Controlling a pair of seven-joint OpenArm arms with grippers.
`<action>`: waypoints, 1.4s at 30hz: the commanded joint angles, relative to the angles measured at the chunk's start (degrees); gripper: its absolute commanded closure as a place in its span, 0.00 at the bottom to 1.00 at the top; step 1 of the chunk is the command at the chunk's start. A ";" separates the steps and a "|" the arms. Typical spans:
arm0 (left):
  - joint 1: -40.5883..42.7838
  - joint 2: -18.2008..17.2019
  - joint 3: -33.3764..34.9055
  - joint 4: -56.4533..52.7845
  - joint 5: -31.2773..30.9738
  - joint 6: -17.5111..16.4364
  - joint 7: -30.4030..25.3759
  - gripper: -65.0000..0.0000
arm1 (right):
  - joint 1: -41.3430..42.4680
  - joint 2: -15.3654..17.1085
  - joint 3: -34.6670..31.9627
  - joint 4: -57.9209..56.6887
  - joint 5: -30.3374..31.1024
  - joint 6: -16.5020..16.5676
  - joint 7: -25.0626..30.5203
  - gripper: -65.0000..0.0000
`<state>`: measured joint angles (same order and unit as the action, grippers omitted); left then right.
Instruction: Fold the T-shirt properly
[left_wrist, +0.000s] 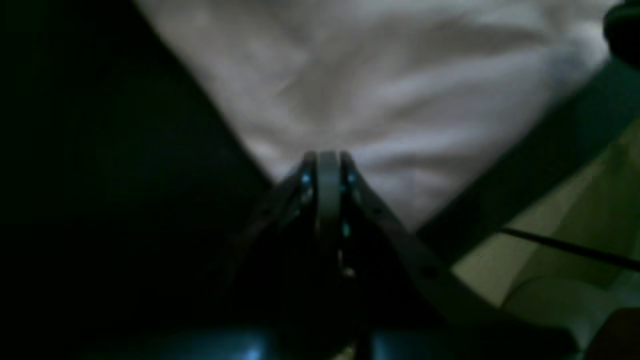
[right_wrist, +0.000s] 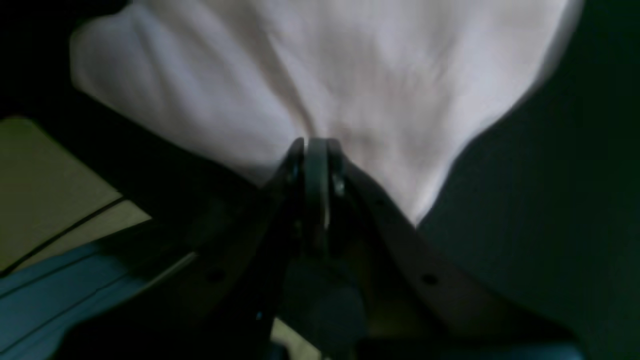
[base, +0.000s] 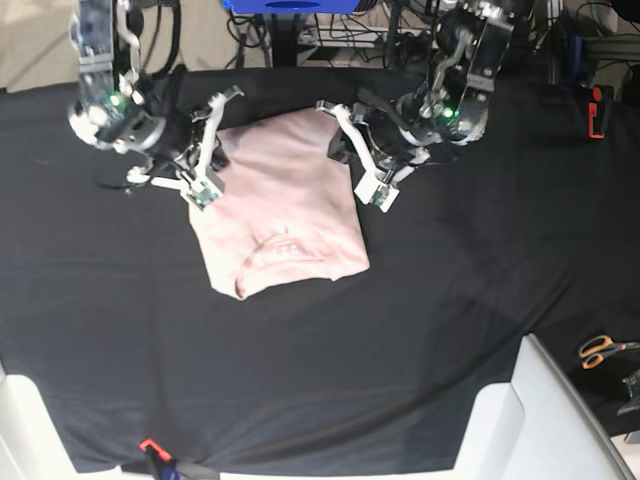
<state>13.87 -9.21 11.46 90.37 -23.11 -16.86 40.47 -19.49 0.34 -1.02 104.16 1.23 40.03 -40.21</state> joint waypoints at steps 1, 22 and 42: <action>0.42 0.03 -1.40 3.65 -0.84 -0.32 -1.30 1.00 | -0.87 0.06 0.01 3.58 0.57 -0.25 1.30 1.00; 35.14 -5.60 -8.78 10.25 16.48 -0.32 -1.65 1.00 | -23.81 -0.38 23.21 2.61 -4.36 -5.70 -7.13 1.00; -6.00 4.69 10.12 -88.21 16.65 -0.32 -59.06 1.00 | 9.42 -1.53 -5.53 -101.13 -5.50 -44.65 50.80 1.00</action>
<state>6.87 -4.67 21.47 2.52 -6.52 -16.58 -18.61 -8.84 -1.04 -6.50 3.40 -4.51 -5.67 10.98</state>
